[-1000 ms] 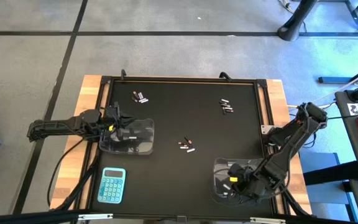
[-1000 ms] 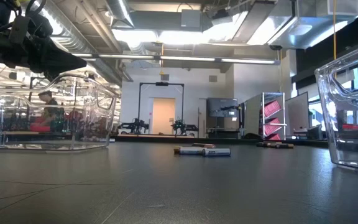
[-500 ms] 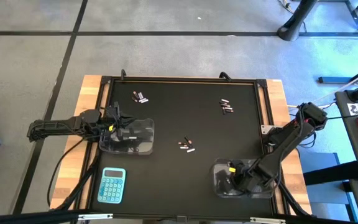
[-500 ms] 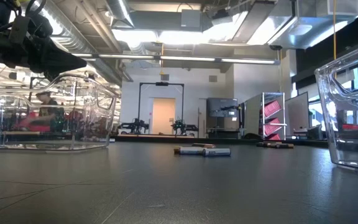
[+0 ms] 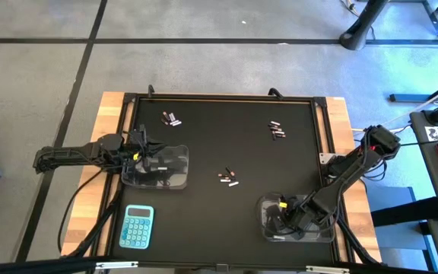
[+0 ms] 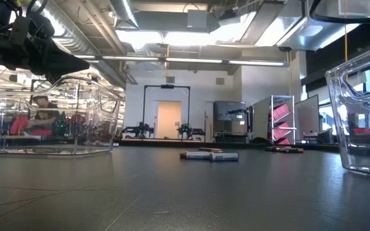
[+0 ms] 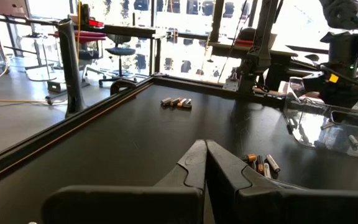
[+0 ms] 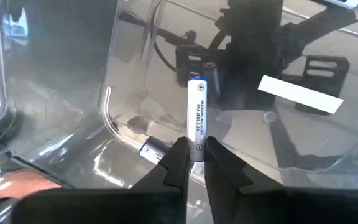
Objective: Sort batteries
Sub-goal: Put the white battery into the right transparent bin, then put the black battery into the left transparent bin
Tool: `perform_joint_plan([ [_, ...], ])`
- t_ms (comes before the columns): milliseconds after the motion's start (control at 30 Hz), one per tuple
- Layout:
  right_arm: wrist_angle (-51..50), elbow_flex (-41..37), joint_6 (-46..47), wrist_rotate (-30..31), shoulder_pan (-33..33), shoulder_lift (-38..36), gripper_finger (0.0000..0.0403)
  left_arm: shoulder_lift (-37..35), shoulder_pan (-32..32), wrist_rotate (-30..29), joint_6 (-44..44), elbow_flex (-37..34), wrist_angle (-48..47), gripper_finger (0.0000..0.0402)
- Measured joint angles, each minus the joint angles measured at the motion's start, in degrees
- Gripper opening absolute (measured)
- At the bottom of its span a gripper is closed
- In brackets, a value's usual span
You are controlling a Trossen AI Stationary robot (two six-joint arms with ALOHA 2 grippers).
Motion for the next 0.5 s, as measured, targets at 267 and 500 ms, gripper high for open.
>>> perform_joint_plan([
  [267, -5.2, 2.3, -1.2, -2.6, 0.0, -3.4, 0.0141, 0.0, 0.0, 0.0, 0.0, 0.0, 0.0, 0.0],
  [500, -23.3, 14.9, -5.8, 7.8, 0.0, -9.2, 0.0146, 0.0, 0.0, 0.0, 0.0, 0.0, 0.0, 0.0],
])
